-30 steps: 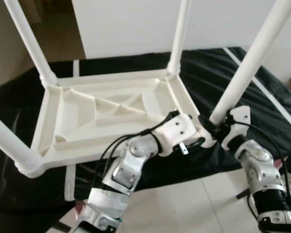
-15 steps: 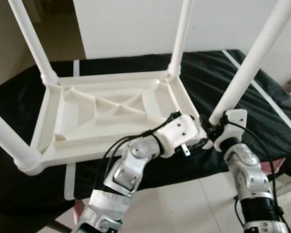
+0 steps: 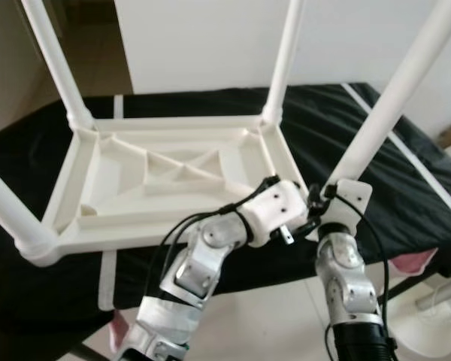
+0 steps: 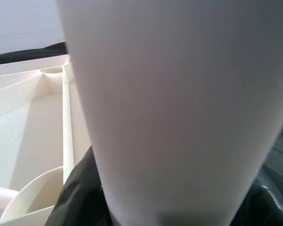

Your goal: Building children table

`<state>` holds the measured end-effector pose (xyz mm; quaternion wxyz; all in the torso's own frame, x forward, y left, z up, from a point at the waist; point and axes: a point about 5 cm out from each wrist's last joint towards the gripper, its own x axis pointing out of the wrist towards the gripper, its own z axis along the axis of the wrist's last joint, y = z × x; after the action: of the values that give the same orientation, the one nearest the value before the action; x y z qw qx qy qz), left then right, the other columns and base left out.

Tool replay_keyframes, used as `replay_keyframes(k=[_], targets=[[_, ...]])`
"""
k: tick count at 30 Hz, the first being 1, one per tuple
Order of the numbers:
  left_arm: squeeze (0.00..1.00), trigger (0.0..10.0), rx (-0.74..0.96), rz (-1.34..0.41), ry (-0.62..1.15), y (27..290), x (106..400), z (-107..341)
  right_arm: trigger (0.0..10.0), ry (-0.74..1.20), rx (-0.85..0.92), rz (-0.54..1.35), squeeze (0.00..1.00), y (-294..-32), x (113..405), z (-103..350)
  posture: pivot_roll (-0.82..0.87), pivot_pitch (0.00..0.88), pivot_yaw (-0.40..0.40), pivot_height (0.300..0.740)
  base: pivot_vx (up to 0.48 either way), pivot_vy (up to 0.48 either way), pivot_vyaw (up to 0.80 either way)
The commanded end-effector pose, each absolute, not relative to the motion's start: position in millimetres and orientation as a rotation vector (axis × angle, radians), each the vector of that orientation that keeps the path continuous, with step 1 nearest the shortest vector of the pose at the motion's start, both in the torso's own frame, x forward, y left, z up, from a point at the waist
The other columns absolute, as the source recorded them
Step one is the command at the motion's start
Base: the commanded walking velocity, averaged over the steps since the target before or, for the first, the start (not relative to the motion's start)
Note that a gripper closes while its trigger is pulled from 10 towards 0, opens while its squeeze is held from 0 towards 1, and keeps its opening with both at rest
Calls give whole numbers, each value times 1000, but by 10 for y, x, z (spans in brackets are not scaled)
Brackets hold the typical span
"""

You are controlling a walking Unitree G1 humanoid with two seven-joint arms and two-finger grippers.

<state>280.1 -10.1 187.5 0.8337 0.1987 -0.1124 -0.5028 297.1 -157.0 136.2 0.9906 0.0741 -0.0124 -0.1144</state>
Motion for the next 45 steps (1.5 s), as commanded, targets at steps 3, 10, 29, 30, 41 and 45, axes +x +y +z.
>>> replay_keyframes(k=[3, 10, 29, 30, 41, 45], targets=[[0, 10000, 407, -975, -266, -79, 2812, 1904, 10000, 27, 213, -212, 0, -1554, 2933, 1271, -23, 10, -76, 740, 0, 0, 0], [0, 10000, 413, -973, -269, -64, 2829, 1924, 10000, -33, 194, -143, 1000, -1567, 2938, 1376, -22, 17, -77, 740, 0, 0, 0], [0, 10000, 412, -980, -270, -72, 2831, 1945, 10000, -58, -35, 307, 0, -1874, 3034, 1512, -27, 42, -59, 740, 0, 0, 0], [0, 10000, 412, -980, -270, -72, 2831, 1945, 10000, -58, -35, 307, 0, -1874, 3034, 1512, -27, 42, -59, 740, 0, 0, 0], [0, 10000, 416, -981, -275, -72, 2848, 1969, 10000, 2, -113, 510, 0, -2038, 3085, 1485, -23, 37, -47, 740, 0, 0, 0], [0, 10000, 419, -987, -279, -71, 2846, 1979, 10000, 29, -171, 615, 0, -2115, 3113, 1497, -25, 35, -45, 740, 0, 0, 0]])
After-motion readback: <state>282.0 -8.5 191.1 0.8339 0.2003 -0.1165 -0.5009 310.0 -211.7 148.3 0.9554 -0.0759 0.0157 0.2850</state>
